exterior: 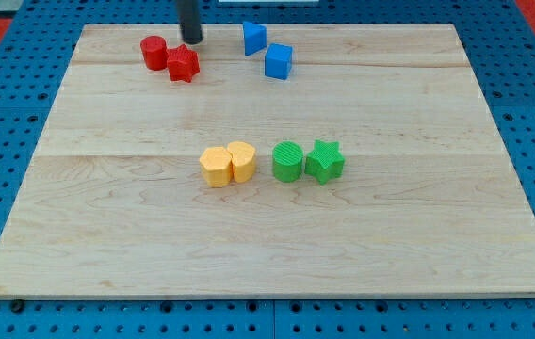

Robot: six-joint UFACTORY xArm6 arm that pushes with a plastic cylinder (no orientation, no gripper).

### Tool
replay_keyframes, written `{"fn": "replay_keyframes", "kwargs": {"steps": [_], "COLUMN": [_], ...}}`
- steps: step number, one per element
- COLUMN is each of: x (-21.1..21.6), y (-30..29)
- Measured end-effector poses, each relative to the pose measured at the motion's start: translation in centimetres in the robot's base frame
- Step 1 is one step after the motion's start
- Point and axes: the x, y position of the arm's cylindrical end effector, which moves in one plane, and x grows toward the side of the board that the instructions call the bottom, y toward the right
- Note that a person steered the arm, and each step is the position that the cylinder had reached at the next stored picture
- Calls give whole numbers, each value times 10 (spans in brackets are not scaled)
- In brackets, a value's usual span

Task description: Place the red star vertically down to the red circle

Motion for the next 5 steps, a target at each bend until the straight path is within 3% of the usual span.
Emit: {"fn": "replay_keyframes", "kwargs": {"steps": [2,5], "x": [36,59], "y": [30,1]}}
